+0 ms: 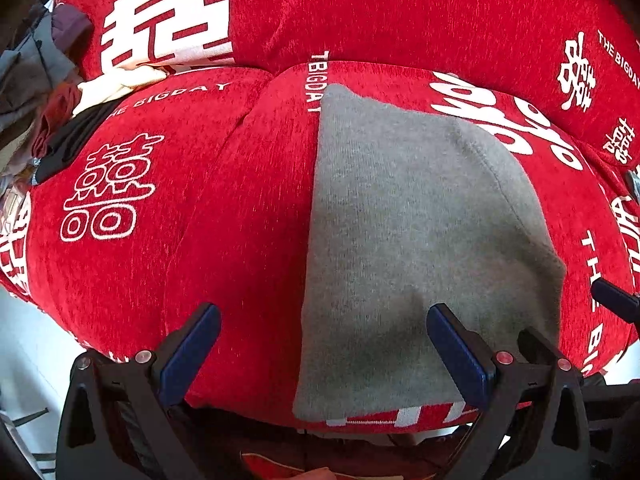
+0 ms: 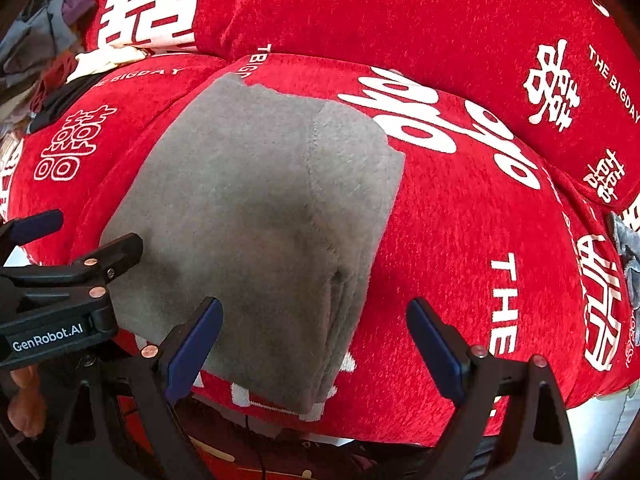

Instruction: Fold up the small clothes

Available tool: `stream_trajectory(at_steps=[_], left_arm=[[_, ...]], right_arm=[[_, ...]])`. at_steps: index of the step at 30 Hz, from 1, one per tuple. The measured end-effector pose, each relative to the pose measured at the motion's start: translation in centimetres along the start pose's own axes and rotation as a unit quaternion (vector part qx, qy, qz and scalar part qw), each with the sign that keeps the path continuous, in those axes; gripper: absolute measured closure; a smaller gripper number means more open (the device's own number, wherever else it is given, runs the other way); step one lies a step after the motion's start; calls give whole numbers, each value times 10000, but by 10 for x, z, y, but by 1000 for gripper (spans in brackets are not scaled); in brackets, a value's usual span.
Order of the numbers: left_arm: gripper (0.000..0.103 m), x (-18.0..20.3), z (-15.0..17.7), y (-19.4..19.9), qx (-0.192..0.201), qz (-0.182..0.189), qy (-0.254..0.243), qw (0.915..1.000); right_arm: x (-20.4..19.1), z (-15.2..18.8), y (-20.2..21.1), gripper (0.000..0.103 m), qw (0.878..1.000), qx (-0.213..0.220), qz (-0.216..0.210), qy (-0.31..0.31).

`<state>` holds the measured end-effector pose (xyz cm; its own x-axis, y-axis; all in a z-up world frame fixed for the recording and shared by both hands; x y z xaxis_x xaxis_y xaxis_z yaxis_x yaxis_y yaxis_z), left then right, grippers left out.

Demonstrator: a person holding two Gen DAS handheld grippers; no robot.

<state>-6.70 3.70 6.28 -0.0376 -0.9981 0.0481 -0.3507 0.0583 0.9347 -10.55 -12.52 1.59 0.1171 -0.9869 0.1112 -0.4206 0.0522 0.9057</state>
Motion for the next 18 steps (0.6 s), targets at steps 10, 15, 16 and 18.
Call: stream_trajectory(at_steps=[10, 15, 16, 18], left_arm=[[0, 0, -12, -20, -209, 79, 45, 9997], [0, -2, -15, -26, -238, 184, 73, 9995], [0, -2, -16, -27, -242, 207, 85, 9995], [0, -3, -17, -29, -255, 260, 103, 9993]], right_arm=[[8, -13, -12, 9, 9998, -185, 100, -51], [5, -19, -16, 9, 9995, -262, 154, 17], [4, -20, -16, 9, 9995, -274, 171, 32], [3, -22, -17, 9, 9993, -303, 209, 52]])
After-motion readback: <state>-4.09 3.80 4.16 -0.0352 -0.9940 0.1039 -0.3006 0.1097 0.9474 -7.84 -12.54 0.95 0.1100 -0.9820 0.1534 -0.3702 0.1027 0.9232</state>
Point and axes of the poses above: each gripper's, at about its wrist camera, not at the fingertips, and y roughly against the way its jaws point, x to its right, z to its underside, the point moved 5 cm from there along -y, roughly the way its jaws point, and after that the axes turned 3 degrees about z, right-handed, at the moved point
